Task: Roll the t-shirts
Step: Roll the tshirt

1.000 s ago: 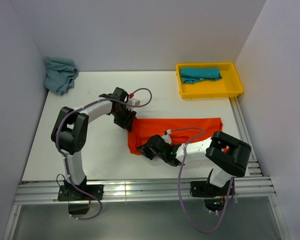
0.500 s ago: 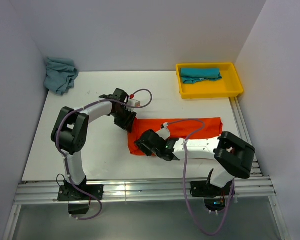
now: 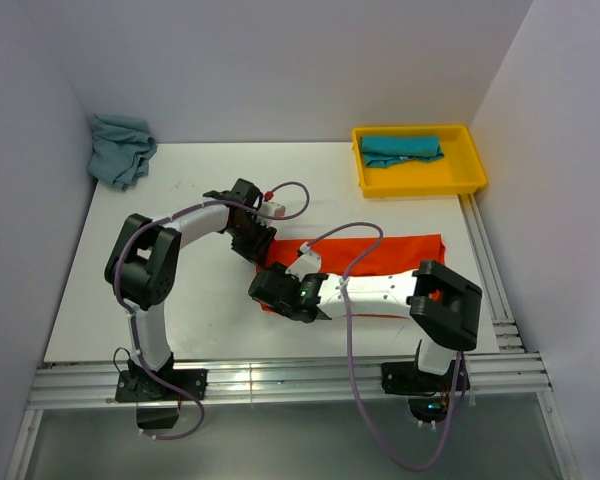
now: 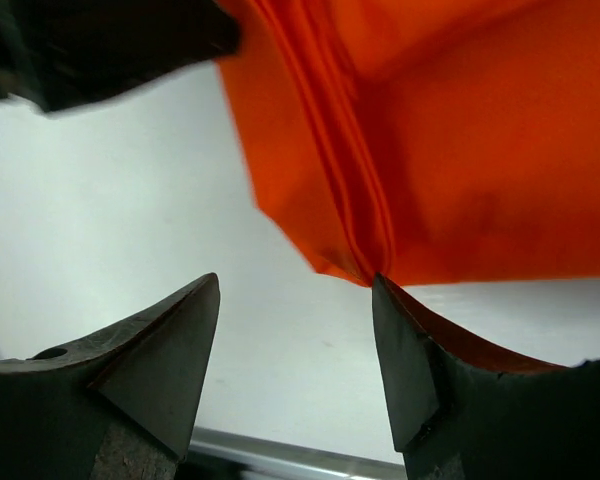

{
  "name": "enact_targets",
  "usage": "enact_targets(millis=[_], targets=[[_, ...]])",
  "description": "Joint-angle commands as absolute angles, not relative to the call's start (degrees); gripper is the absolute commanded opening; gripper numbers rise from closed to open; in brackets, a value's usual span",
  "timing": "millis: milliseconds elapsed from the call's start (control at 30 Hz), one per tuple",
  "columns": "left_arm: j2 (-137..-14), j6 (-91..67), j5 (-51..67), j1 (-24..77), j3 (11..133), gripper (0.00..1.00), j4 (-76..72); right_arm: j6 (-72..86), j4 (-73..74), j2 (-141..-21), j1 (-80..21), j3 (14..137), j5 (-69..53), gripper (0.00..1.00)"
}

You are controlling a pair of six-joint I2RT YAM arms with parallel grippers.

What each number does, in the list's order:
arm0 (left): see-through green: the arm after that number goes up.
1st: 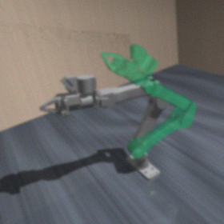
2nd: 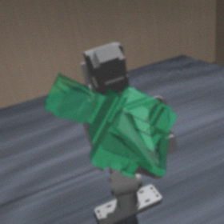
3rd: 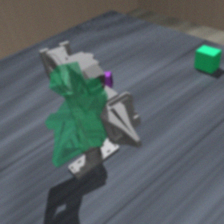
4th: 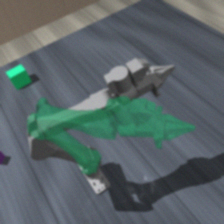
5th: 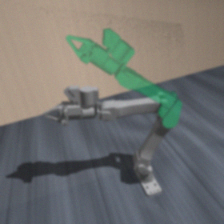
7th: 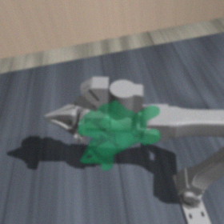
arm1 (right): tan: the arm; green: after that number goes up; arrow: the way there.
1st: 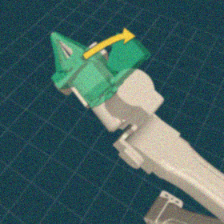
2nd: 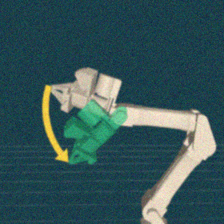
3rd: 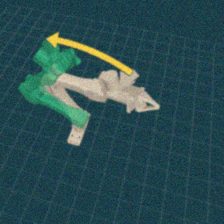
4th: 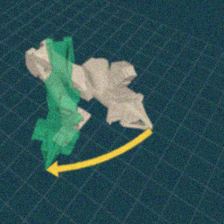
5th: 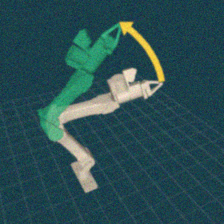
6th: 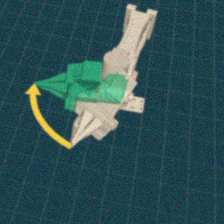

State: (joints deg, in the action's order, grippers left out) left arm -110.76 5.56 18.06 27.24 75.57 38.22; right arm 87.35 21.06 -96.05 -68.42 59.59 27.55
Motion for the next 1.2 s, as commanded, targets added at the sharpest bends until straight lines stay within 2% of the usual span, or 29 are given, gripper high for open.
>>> enact_targets(millis=[0, 800, 933, 1167], targets=[[-111.1, 6.9, 17.5, 27.8, 77.3, 0.49, 39.2, 87.9, 26.5, -97.4, -69.7, 62.2, 32.0, 0.7], [-111.6, 6.9, 16.2, 28.5, 78.4, 0.48, 40.2, 88.6, 19.3, -101.8, -70.2, 60.8, 35.7, 0.7], [-111.5, 6.9, 16.0, 28.6, 78.6, 0.48, 40.3, 88.7, 17.1, -101.9, -69.9, 59.2, 36.5, 0.66], [-111.7, 6.7, 16.0, 28.8, 79.0, 0.48, 40.5, 88.9, 13.2, -102.7, -69.8, 58.5, 37.1, 0.52]])
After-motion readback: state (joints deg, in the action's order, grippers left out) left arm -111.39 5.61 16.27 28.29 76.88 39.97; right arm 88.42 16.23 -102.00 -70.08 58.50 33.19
